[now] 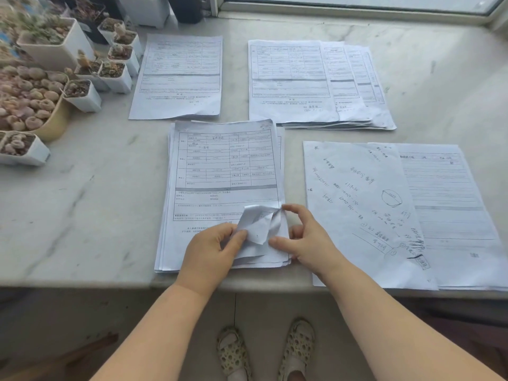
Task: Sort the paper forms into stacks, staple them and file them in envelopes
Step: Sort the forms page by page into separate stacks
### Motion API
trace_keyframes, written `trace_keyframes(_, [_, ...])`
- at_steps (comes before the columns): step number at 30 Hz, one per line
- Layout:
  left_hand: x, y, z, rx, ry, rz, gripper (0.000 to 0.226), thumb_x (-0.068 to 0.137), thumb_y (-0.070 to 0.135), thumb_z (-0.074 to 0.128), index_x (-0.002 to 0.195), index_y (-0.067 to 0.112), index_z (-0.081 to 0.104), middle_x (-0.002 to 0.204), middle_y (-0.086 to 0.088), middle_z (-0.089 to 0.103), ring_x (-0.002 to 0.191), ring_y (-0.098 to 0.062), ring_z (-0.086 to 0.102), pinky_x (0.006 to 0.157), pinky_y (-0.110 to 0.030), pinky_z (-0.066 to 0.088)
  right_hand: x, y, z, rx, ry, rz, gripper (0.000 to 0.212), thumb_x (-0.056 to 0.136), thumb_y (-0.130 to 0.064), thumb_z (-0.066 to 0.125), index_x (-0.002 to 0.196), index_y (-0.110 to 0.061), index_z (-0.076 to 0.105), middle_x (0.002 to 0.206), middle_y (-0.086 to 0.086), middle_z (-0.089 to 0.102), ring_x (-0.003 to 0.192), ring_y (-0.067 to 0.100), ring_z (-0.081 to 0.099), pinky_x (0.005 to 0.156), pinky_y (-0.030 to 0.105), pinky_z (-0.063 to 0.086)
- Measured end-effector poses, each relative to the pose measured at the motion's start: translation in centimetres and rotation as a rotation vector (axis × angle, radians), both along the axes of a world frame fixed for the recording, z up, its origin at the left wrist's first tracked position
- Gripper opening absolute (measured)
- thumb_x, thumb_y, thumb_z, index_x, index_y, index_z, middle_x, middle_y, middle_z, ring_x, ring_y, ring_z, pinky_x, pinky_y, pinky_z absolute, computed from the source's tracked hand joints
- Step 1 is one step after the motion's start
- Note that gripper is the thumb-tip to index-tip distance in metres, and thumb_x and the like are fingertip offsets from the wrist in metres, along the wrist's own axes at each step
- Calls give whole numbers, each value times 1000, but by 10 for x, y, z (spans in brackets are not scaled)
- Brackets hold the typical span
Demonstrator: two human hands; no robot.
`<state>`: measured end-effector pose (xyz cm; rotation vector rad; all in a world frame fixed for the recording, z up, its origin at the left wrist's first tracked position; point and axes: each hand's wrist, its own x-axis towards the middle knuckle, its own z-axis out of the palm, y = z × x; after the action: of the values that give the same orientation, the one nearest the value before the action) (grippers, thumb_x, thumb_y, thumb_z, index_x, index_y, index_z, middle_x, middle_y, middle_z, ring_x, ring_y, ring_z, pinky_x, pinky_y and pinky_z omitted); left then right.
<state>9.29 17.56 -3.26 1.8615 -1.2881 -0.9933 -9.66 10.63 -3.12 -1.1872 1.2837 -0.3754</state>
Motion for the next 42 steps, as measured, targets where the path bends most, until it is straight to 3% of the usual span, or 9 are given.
trace_keyframes(9, [5,7,-6,-22,-96,-193,24,75,31,79,97,26,71,104,30,63,103,16,54,89,-7,39,9,0,2,-70,145,-36,41,79,-28,77,107,-33,48,61,-3,42,51,9,44,50,22,41])
trace_keyframes(15, [2,4,-4,-90,-54,-38,44,83,55,41,64,16,49,57,5,41,57,-11,40,53,-23,29,-6,-7,13,100,48,38,38,85,-13,70,115,-32,54,77,5,56,69,14,59,64,27,50])
trace_keyframes(18, [1,2,-3,-78,11,24,43,89,45,45,61,16,30,56,8,24,54,-9,25,51,-24,18,-9,-14,24,-134,284,-22,9,90,-20,65,96,-25,69,74,-5,58,61,8,52,64,24,44])
trace_keyframes(22, [1,3,-4,-61,29,-1,43,89,52,39,60,22,29,55,9,27,54,-8,28,51,-22,20,5,-27,42,245,53,-156,42,100,-42,47,95,-7,68,76,10,71,58,16,66,54,23,52])
trace_keyframes(25, [1,5,0,29,113,-27,39,81,63,35,69,40,64,76,26,64,81,8,58,74,-9,40,23,-28,42,440,75,-95,58,93,-60,48,101,-5,66,84,14,73,62,21,69,55,29,55])
trace_keyframes(28, [-2,11,10,117,195,-93,40,74,66,45,89,45,75,117,27,61,114,18,48,93,0,31,32,-18,33,343,184,-27,18,89,-15,59,103,-8,68,101,16,72,85,31,71,73,42,58])
trace_keyframes(30, [-3,15,20,102,164,-59,25,79,57,57,92,44,74,120,28,59,117,19,45,95,-1,32,29,-14,30,281,227,-19,29,83,3,45,92,-14,67,102,14,71,93,32,68,75,43,57])
trace_keyframes(33, [1,16,38,-13,84,68,21,83,47,59,96,39,72,119,37,57,120,15,46,94,0,32,9,-13,44,232,123,-49,39,85,6,42,93,-20,70,93,2,74,70,19,63,52,26,48])
trace_keyframes(42, [48,-30,58,-205,-161,233,24,92,25,60,107,44,61,123,33,54,120,12,45,95,1,30,-41,-106,108,-93,-127,-376,33,92,9,49,100,-16,70,88,7,76,75,25,60,63,35,39])
